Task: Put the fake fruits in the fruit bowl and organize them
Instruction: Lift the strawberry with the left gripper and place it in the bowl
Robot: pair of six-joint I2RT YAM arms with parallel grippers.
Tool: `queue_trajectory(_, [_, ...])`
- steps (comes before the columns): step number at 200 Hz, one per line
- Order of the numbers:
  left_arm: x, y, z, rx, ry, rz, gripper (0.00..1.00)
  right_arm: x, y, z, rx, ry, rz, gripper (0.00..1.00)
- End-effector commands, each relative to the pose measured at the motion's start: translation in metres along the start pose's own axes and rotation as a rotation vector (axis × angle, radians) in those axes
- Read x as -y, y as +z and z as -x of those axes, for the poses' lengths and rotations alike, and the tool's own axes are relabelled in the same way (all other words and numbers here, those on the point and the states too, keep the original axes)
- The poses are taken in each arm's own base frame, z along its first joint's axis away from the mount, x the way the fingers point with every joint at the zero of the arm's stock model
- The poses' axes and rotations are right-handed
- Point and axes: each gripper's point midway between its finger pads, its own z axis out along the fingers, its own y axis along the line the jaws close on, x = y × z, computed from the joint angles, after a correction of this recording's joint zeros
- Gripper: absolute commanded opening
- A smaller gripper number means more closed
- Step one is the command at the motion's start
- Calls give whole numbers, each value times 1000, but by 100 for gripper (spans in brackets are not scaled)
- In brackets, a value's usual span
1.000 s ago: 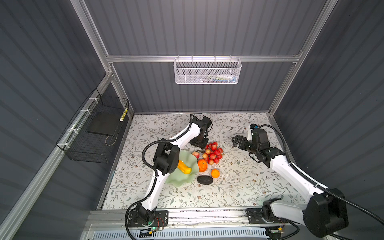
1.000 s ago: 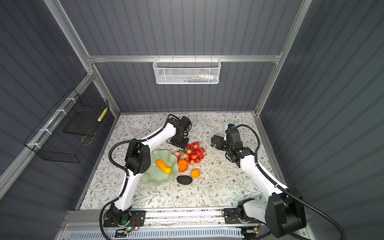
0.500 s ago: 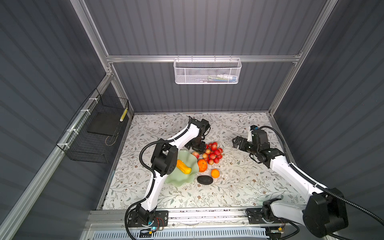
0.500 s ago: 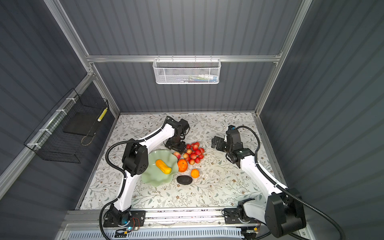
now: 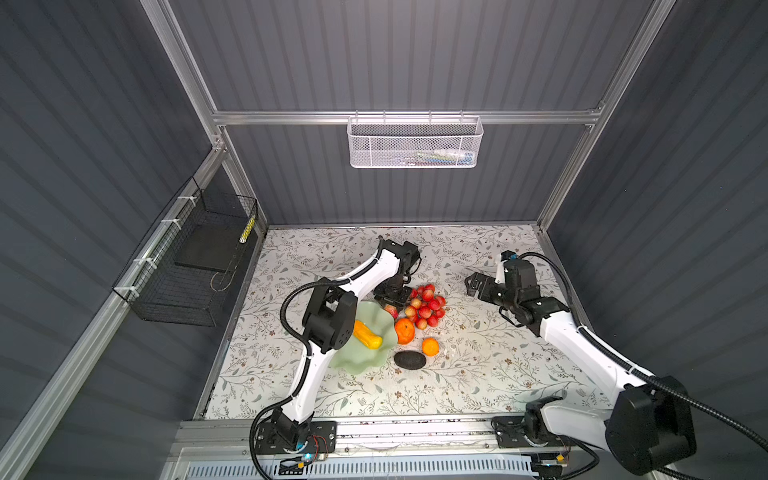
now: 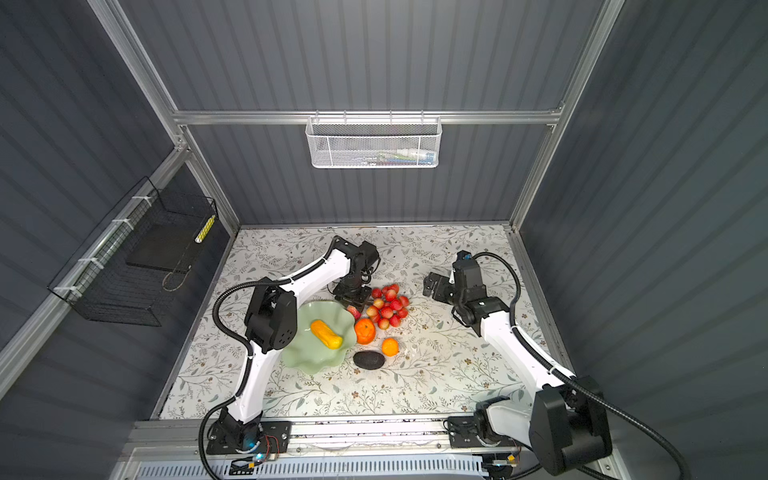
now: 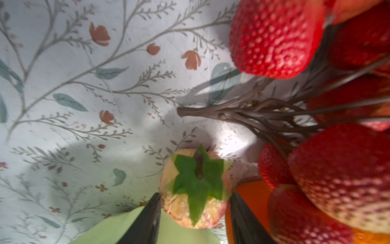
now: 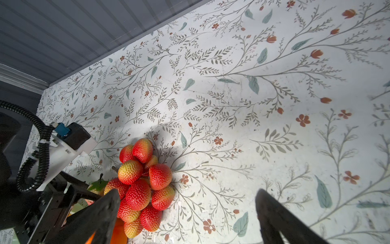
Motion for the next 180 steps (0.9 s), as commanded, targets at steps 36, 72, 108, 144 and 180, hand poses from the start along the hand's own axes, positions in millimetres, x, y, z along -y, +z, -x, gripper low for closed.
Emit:
queue_trajectory(36, [15,7,10,-3,4,-66,30,4,0,-1,2,17,-4,99])
queue_trajectory(72, [12,-8,26,83,-6,-48,11,5,2,-1,-2,21,-5,99])
queue_trajectory(108, [2,-54,49,257,-27,-40,2,4,2,1,0,18,-2,99])
queue_trajectory(144, [-18,-120,56,455,-61,-25,0,3,-1,3,3,8,1,99])
queue_trajectory(180, [-41,-162,21,506,-98,13,0,4,-4,3,1,2,-8,99])
